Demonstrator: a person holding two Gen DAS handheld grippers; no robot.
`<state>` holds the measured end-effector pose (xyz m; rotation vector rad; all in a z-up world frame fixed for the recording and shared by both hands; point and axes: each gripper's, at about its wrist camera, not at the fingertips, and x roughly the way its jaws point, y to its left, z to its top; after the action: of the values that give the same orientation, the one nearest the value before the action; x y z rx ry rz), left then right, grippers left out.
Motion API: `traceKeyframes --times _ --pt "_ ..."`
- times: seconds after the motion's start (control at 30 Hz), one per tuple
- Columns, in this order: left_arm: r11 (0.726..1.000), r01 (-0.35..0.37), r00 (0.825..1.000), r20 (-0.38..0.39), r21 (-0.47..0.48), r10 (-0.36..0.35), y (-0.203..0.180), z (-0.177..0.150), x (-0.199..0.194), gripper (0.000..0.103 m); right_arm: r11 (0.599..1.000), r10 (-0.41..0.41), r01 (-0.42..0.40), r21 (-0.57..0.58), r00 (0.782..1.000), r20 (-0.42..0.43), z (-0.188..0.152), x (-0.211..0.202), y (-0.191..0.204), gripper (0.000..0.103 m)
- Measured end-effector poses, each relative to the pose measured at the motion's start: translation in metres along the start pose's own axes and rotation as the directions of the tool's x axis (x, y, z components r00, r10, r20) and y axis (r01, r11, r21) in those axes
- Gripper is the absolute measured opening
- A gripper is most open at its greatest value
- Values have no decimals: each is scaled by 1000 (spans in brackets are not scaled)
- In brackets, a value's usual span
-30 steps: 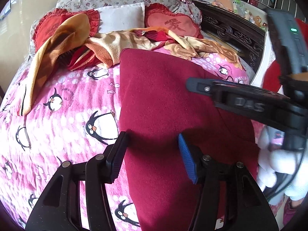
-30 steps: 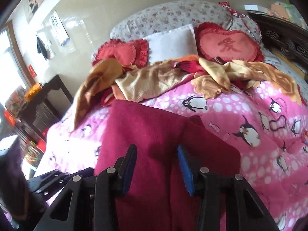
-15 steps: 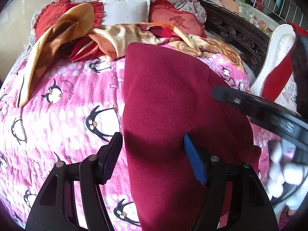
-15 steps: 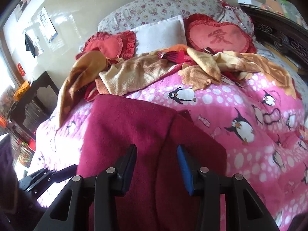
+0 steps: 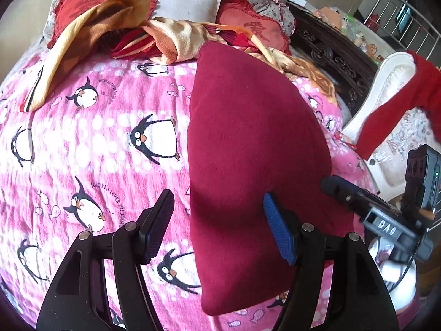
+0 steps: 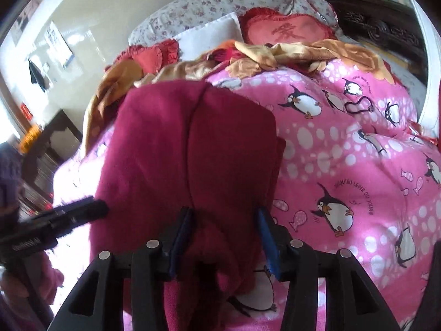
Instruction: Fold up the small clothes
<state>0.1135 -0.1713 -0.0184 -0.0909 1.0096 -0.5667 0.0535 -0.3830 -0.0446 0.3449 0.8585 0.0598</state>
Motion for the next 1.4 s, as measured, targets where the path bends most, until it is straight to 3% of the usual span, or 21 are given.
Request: traceKeyframes --times 0.07,0.1,0.17,0.43,0.53,0.77,0.83,0.87,0.9,0.93,1.07,1.17,1.4 --pt "999 31 999 21 -13 -31 7 -1 -4 80 999 39 -40 33 998 44 1 -12 -8 54" --pt "999 47 999 28 -21 -47 10 -1 -3 80 997 54 -57 46 996 64 1 -16 -11 64" --pt "996 72 997 21 -47 -71 16 0 1 80 991 101 -107 79 992 71 -1 -16 -21 73" --pt "988 133 991 2 -78 -134 18 4 20 80 959 233 -234 159 972 26 4 15 -36 74" --pt "987 145 989 -7 -65 -145 13 7 27 80 941 270 -266 207 963 12 7 30 -41 79" --pt "984 167 985 -40 -59 -170 4 8 45 84 952 257 -257 165 966 24 15 38 -31 85" --pt "980 185 981 -49 -69 -188 3 8 49 84 960 242 -243 139 970 24 17 40 -27 84" --pt "977 197 978 -57 -78 -201 3 8 51 84 964 230 -231 131 973 21 17 41 -26 78" --pt "977 196 978 -61 -81 -201 2 8 52 83 968 221 -222 121 975 23 18 40 -24 66" --pt "978 193 978 -59 -79 -198 2 8 51 81 968 228 -230 104 973 31 18 36 -21 61" --pt "979 191 980 -45 -67 -194 2 8 39 64 975 209 -211 69 977 32 19 28 -15 48" --pt "980 192 981 -32 -49 -194 1 6 25 56 974 215 -217 67 976 38 19 19 -10 45" --pt "981 180 981 -53 -75 -185 18 -20 -27 55 959 276 -277 57 961 16 17 -8 21 44"
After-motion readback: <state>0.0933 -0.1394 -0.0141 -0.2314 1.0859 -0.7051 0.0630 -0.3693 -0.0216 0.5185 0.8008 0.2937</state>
